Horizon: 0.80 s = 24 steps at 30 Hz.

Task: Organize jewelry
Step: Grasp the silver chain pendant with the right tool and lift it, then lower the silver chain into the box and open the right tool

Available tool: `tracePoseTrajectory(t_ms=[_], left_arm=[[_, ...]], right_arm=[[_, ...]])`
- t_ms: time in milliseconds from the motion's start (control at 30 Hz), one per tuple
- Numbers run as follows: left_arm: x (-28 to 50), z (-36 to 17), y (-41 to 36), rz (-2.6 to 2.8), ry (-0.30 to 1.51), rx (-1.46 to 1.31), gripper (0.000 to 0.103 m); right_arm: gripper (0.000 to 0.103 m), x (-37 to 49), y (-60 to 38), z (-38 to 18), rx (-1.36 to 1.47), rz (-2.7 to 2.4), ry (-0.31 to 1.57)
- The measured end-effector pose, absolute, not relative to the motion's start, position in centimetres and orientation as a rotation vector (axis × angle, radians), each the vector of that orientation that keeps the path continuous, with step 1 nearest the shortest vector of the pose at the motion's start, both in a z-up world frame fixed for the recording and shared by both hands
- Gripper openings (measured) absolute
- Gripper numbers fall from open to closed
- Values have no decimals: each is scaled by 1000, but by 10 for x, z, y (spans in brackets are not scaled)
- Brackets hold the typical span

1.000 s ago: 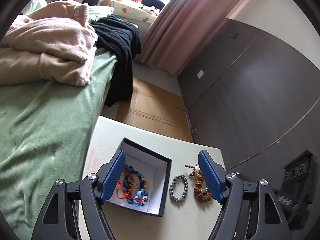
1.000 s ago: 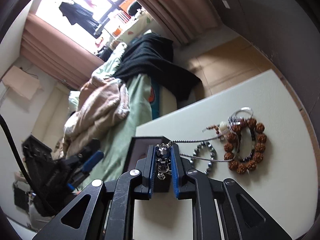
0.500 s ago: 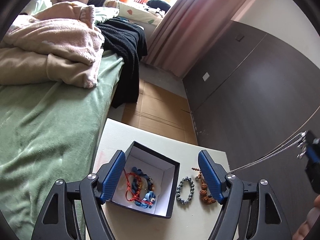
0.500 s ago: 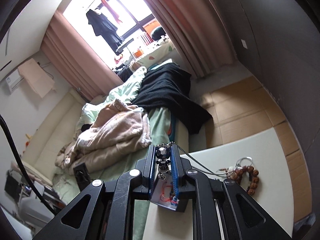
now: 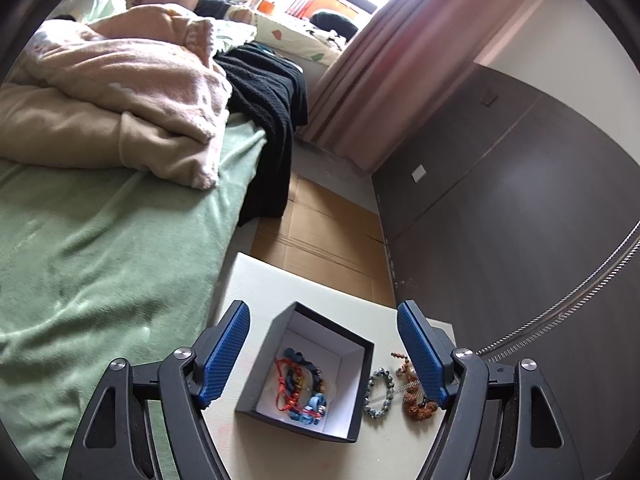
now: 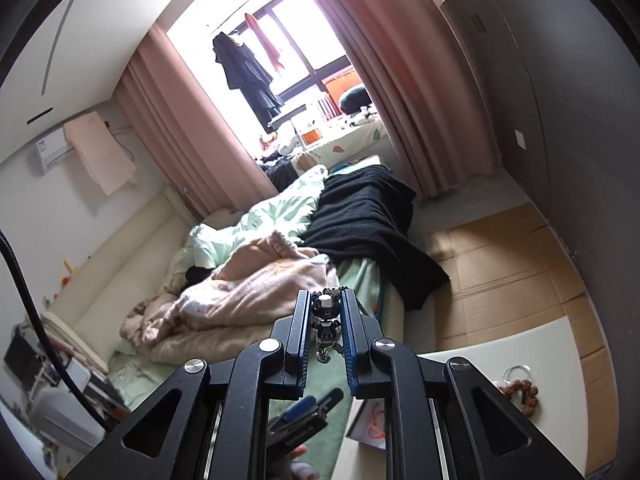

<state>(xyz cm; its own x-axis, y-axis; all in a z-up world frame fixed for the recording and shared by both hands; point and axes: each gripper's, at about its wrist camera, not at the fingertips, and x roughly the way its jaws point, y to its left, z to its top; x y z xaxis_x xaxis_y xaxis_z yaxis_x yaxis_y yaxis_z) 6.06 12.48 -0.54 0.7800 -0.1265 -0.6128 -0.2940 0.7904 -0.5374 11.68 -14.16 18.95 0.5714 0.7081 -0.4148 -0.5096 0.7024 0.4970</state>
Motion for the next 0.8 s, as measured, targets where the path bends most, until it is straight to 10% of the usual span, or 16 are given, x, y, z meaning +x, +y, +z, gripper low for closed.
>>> tracePoseTrajectory(t_ms=[800], left_arm=[[36, -3, 171, 161, 595, -792, 90]], right_arm=[[16, 137, -68, 94, 254, 751, 857]])
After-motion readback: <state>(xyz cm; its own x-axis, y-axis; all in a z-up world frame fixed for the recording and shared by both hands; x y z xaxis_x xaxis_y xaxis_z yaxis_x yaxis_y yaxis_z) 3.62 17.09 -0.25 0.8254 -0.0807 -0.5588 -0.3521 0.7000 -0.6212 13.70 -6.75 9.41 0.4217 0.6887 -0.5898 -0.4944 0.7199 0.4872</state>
